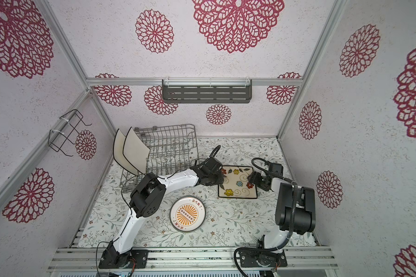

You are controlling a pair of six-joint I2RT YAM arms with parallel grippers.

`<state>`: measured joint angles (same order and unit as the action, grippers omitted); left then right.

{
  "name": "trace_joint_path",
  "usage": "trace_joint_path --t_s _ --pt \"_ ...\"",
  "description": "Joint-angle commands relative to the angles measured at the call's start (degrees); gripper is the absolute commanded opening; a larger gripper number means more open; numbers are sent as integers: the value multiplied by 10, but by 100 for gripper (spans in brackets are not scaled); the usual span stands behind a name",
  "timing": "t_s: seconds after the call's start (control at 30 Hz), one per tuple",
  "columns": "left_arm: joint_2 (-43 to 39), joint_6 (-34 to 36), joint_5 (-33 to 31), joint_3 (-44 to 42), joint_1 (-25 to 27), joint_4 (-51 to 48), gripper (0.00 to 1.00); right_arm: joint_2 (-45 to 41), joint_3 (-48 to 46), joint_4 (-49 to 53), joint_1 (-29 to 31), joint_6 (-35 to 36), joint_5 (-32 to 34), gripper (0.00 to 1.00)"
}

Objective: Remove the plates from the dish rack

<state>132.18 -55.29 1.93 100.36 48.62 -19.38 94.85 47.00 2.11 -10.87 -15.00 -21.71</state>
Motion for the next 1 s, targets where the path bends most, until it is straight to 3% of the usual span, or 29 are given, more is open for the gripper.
trace_joint_path --t_s 0.0,0.23,0.5,0.8,0.97 --pt "10 9 -11 10 6 -9 37 1 14 -4 1 11 -6 74" --pt "10 14 -10 16 8 -11 25 0 12 -3 1 12 2 71" --pt "16 30 -18 40 13 -35 20 5 15 -1 1 14 3 69" --pt "19 33 -18 50 16 -42 20 6 16 2 2 15 7 69" --pt "7 40 -29 47 16 -53 26 2 15 4 2 17 13 71"
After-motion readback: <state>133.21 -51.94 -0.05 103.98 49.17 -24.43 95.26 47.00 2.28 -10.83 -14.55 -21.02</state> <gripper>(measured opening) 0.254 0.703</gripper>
